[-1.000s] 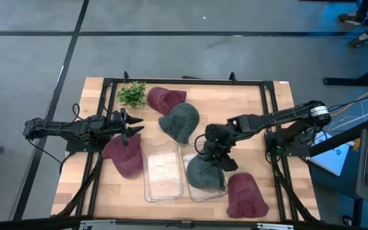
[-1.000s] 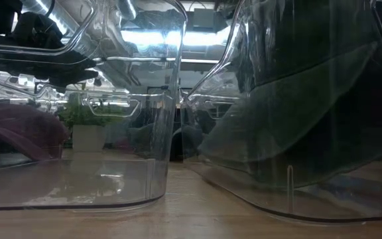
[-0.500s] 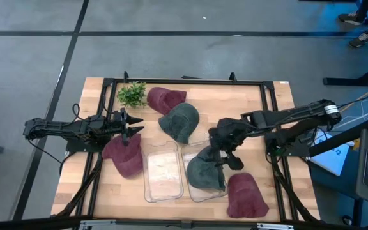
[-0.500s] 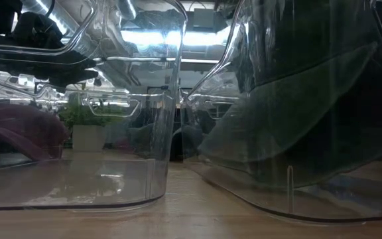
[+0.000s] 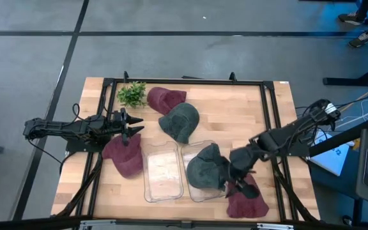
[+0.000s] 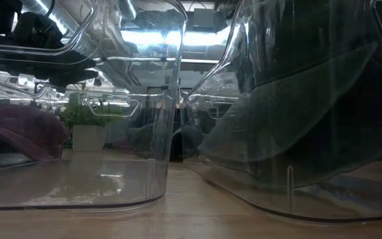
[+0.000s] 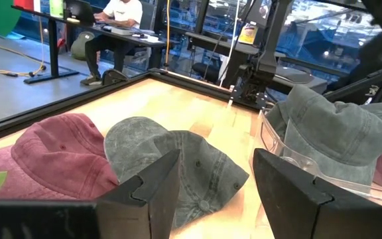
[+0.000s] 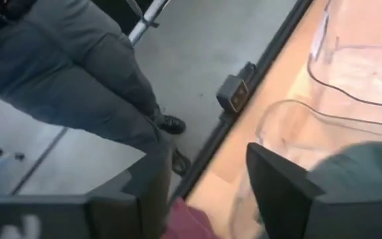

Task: Pick & Place hat
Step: Move the right transparent bin to the middle right of the table

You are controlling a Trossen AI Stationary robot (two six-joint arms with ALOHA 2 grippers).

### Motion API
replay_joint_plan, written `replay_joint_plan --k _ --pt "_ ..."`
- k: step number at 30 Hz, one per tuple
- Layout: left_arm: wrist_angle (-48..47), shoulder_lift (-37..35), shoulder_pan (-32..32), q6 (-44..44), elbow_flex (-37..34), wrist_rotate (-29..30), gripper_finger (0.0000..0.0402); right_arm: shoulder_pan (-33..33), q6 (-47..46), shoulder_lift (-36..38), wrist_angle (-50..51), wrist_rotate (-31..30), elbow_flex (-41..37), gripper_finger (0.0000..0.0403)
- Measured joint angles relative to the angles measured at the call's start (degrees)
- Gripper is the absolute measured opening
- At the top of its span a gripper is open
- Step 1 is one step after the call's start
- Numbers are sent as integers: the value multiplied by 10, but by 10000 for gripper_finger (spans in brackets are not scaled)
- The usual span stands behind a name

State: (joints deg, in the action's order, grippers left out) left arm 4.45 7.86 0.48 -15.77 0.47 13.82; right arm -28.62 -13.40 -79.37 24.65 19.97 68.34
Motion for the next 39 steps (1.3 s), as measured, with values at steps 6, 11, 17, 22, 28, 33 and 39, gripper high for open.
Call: replay_joint_plan --k 6,11,17,22,28,33,39 --pt "0 0 0 0 0 0 185 -43 -77 -51 -77 -56 0 95" --pt "0 0 0 0 0 0 185 -61 -104 -101 -107 -85 0 14" --pt "0 0 0 0 0 0 185 -82 -101 -156 -134 -80 0 11" --pt "0 0 0 0 0 0 185 -86 -107 -196 -141 -90 0 6" --pt "0 0 0 0 0 0 185 -84 -119 -227 -156 -154 0 4" --pt "0 0 0 0 0 0 185 -74 -136 -238 -147 -199 1 6" --pt "0 0 0 0 0 0 185 -60 -182 -240 -99 -257 2 3"
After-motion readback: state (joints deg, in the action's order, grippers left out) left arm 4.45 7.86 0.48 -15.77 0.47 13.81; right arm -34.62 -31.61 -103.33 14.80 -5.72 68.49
